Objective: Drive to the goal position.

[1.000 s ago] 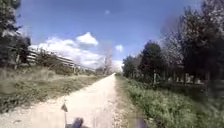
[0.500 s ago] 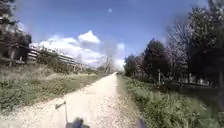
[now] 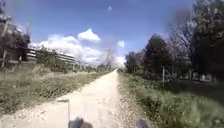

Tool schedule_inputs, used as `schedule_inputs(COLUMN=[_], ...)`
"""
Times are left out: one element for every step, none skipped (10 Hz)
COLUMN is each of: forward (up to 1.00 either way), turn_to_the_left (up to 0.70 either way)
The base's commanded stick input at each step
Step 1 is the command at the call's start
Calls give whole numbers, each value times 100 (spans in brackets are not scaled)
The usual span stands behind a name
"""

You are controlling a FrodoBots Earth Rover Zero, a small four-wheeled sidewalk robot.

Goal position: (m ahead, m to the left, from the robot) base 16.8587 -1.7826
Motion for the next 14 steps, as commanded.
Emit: schedule_inputs(forward=[70, 70, 70, 70, 70, 70, 70, 70, 70, 70, 70, 70, 70, 70], turn_to_the_left=[0, 0, 0, 0, 0, 0, 0, 0, 0, 0, 0, 0, 0, 0])
